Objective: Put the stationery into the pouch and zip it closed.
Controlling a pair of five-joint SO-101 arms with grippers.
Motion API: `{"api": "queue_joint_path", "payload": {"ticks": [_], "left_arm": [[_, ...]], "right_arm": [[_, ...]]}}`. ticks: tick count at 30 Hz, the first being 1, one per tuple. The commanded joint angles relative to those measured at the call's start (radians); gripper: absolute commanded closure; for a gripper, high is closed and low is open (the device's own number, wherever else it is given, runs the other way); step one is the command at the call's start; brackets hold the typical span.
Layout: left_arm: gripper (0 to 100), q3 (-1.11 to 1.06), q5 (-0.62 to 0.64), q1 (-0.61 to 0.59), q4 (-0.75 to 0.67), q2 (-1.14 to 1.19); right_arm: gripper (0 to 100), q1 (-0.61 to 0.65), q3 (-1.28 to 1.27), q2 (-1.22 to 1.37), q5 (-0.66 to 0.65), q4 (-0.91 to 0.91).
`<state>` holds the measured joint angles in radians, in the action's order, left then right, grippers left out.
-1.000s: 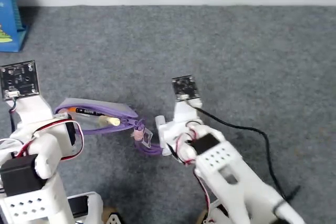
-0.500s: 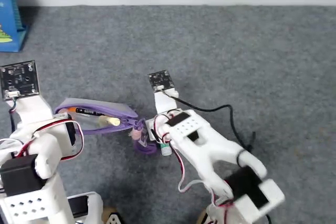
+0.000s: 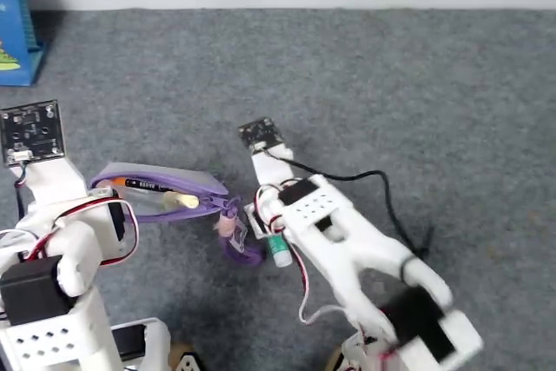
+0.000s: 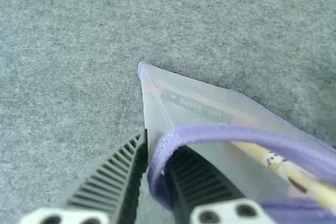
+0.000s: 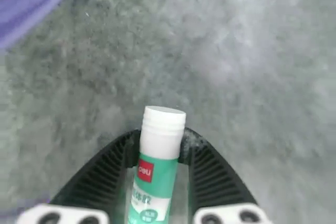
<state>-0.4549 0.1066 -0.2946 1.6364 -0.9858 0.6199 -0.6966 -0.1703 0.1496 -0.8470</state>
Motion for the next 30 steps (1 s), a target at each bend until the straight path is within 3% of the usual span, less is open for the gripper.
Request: {"api": "queue_joint_path", "payload": {"ticks": [1,9,18,24,30], "left_arm": [[99,0.012,0.017,0.017,-0.057,-0.003],[99,0.027,0.026,0.278,-0.061,0.002],[99,0.027,0.026,0.304,-0.058,0.002],[99,0.025,0.026,0.305,-0.055,0.002],[99,0.004,0.026,0.305,-0.061,0.002]], "right_arm": [[99.1,0.001,-0.026,-0.231,-0.011,-0.108],[99.1,0.002,-0.187,-0.823,-0.015,-0.257],[99.1,0.012,-0.199,-1.48,-0.12,-0.311],[99.1,0.035,-0.199,-1.593,-0.114,-0.222],[99.1,0.108,-0.199,-1.592,-0.046,0.027]]}}
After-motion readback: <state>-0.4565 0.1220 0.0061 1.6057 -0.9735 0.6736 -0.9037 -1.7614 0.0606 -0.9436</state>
